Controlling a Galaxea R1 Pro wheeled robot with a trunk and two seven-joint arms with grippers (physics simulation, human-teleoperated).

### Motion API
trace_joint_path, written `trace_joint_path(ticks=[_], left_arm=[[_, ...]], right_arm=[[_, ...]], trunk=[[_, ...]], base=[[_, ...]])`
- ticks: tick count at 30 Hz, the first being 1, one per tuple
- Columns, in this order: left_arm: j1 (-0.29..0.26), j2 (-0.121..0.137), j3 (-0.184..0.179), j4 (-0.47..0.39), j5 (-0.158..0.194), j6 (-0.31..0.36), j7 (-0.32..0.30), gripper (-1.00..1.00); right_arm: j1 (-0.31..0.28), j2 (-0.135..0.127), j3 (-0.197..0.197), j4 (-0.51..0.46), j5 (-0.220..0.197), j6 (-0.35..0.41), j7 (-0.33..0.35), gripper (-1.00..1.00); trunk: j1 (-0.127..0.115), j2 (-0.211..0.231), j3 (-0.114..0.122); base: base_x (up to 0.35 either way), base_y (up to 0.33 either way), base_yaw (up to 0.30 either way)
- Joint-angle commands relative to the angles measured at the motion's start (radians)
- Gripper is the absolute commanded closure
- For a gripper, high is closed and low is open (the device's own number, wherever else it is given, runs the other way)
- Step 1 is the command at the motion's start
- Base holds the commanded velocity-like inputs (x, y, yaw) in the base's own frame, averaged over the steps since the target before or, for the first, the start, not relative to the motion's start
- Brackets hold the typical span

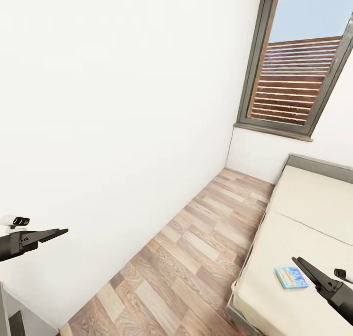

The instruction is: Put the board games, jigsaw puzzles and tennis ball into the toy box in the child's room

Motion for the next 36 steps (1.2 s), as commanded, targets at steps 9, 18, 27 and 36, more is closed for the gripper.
trace_joint_path(ticks=[9,18,27,36], left_arm=[[-0.001,0.000,-0.001,0.000,-0.001,0.011,-0.004,-1.00],[-0.001,-0.002,-0.002,0.000,-0.001,0.011,-0.004,-1.00],[-0.001,-0.003,-0.002,0.000,-0.002,0.011,-0.004,-1.00],[-0.001,-0.002,-0.002,0.000,-0.002,0.011,-0.004,-1.00]], right_arm=[[0.000,-0.001,0.000,0.001,-0.006,0.007,-0.001,-1.00],[0.000,-0.002,0.000,0.003,-0.007,0.008,-0.001,-1.00],[0.000,-0.001,-0.006,0.003,-0.007,0.010,-0.003,-1.00],[0.000,-0.002,-0.009,0.003,-0.007,0.012,-0.004,-1.00]], trunk=[[0.001,-0.002,-0.002],[0.001,-0.002,-0.002],[0.001,-0.002,-0.002],[0.001,-0.002,-0.002]], base=[[0.000,0.000,-0.281],[0.000,0.000,-0.281],[0.000,0.000,-0.281],[0.000,0.000,-0.281]])
